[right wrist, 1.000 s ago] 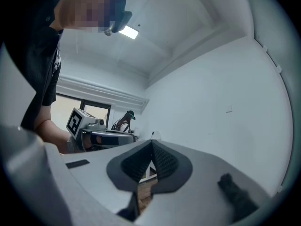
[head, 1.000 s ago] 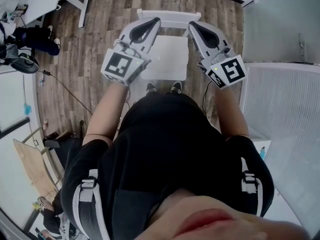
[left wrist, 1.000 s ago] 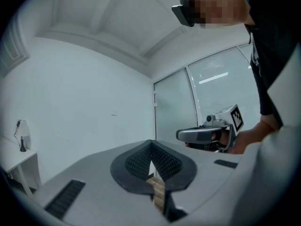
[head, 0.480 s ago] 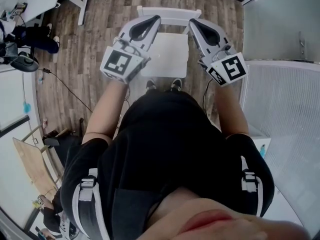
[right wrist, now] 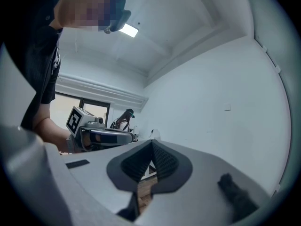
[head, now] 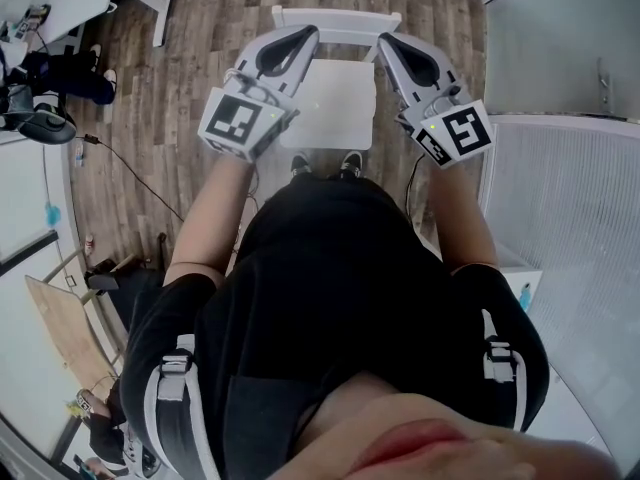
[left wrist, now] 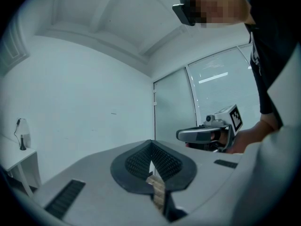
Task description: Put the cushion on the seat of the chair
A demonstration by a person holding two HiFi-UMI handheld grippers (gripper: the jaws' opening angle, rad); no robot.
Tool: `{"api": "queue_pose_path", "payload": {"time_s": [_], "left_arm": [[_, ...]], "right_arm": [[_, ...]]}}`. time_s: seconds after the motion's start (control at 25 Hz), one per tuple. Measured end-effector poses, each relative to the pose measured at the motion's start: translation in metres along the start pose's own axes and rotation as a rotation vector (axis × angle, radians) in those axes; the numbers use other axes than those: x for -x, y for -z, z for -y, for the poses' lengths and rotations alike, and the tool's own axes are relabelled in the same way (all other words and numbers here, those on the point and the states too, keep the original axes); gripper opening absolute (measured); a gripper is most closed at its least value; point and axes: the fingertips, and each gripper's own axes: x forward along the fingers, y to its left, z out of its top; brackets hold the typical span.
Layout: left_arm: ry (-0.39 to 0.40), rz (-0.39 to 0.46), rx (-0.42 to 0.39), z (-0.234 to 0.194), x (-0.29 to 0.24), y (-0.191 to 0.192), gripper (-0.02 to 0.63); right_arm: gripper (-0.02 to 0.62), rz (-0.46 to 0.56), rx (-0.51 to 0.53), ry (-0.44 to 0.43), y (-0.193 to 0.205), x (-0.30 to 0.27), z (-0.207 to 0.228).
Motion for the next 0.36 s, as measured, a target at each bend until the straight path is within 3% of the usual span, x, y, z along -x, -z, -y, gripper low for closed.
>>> {"api": "queue_pose_path", "payload": {"time_s": [0.36], "left_arm": [[0.006, -0.004, 0.011, 0.0029, 0.0011, 0.0018, 0.011]], "right_arm": [[0.017, 0.002, -0.004, 0.009, 0.0001, 0.0026, -0.0028]]}}
